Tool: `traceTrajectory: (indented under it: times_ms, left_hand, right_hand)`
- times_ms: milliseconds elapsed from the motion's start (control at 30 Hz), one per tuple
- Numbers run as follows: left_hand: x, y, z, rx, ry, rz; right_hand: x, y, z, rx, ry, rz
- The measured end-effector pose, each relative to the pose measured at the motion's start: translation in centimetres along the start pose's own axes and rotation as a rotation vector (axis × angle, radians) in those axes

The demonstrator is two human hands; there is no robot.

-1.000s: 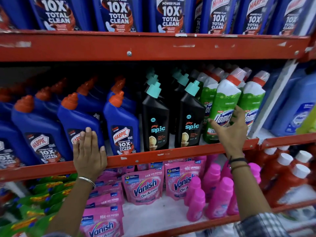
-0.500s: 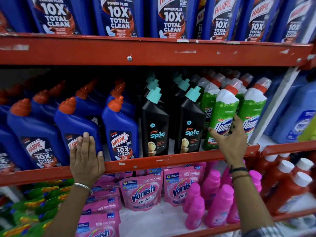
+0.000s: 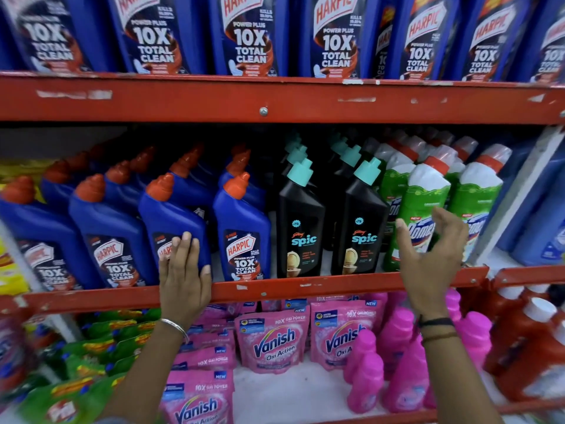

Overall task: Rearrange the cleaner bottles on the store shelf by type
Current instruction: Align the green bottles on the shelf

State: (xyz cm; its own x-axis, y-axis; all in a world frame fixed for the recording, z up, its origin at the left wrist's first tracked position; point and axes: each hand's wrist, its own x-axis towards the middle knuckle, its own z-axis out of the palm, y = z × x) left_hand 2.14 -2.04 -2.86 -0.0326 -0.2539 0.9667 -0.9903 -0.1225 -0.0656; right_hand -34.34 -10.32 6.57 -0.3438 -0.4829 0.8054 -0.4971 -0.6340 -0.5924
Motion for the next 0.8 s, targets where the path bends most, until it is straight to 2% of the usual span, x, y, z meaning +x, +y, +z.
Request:
traceTrajectory:
  times_ms: [67,133,233,300,367,467,800]
  left_hand:
    - [0.9,0.5,-0.5,-0.046,0.017,-0.036]
    - [3.2,1.4,-1.4,-0.138,0.070,-0.062]
    - [8.2,2.7,-3.2,-0.355,0.083,-0.056]
    - [11.4,3.5,-4.2,-0.475,-0.018,-0.112]
    - [13.8,4.2,-5.0,-0.521,-0.187,-0.210]
    - [15.2,4.7,-5.2,-0.424,-0.340,-0.265]
    - [16.7,4.9,-6.0,-0.428,-0.403,-0.303]
  right_hand:
    - [0.2,-2.8,0.9,0.191,-0.069,-0.030]
    - [0.6,-5.6,2.4,0.330,-0.221,0.003]
    - [1.3,-9.1,4.8,0.400,-0.464,0.077]
    - [1.9,-10.5,6.2,0.392,-0.593,0.139]
    - [2.5,-11.1,7.6,0.388,-0.690,0.187]
    - [2.9,-11.0,9.1,0.371,-0.723,0.195]
    - [2.6,-11.9,8.7,0.341,-0.626,0.246]
